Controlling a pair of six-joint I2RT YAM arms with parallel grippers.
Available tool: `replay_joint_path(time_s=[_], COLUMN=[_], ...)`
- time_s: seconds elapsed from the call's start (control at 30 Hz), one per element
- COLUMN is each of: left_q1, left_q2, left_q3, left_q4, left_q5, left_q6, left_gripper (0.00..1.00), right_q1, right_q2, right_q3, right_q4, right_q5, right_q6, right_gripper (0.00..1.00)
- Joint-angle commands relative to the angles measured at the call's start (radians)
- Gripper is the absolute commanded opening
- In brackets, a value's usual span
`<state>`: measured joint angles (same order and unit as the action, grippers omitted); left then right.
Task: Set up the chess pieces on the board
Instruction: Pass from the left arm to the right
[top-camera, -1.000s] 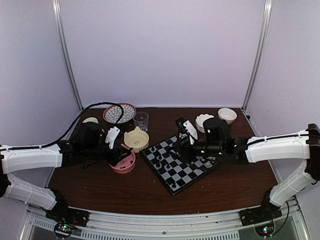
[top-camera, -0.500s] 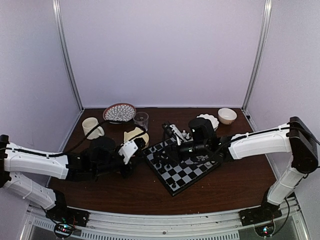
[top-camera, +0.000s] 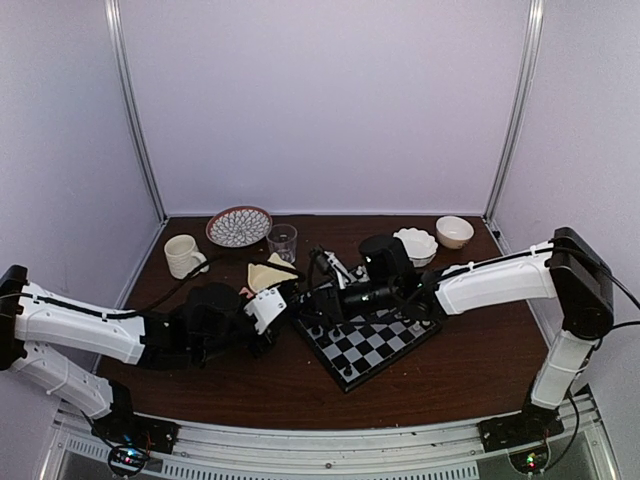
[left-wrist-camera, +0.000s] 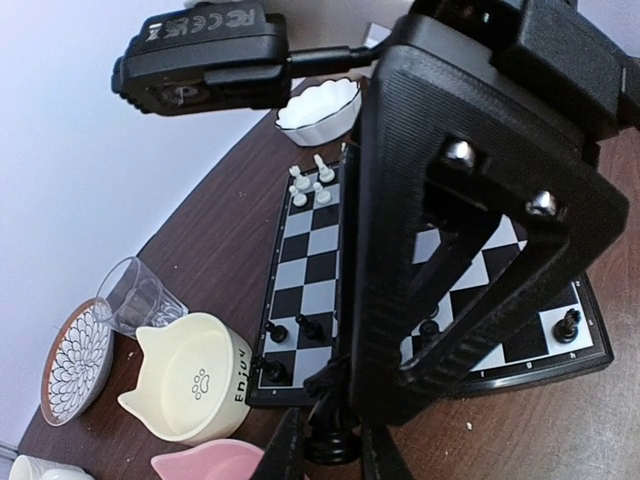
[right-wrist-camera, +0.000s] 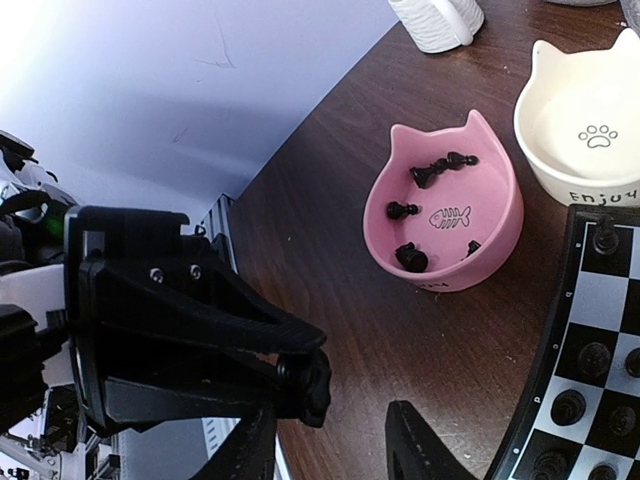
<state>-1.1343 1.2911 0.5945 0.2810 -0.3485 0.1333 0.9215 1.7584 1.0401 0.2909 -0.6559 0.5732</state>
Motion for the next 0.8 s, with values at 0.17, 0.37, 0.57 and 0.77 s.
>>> replay_joint_path(time_s=[0.17,0.37,0.57,0.77], left_q1=[-0.016,-0.021,-0.022,-0.022], left_q2=[0.023,0.027,0.027,0.023], left_q3=[-0.001,0.002,0.012,0.083], left_q4=[0.070,0.066,0.039,-0.119], left_q5=[-0.029,-0.036,-0.027,0.002], left_q6=[0.042,0.048,0.041,-0.022], left_gripper=[0.11,0.10,0.14,0.41], right_q1=[0.005,0.004,0.001,-0.009], right_q2=[0.035,0.037,0.027,-0.023], right_q3=[0.041,0.044,0.038,0.048], right_q4=[0.044,0.046,0.039,-0.079], right_q5=[-0.043,-0.044,-0.035,0.045], right_q6=[0.066,0.071,0.062,-0.019], right_gripper=[0.28,0.20,0.00,0.00])
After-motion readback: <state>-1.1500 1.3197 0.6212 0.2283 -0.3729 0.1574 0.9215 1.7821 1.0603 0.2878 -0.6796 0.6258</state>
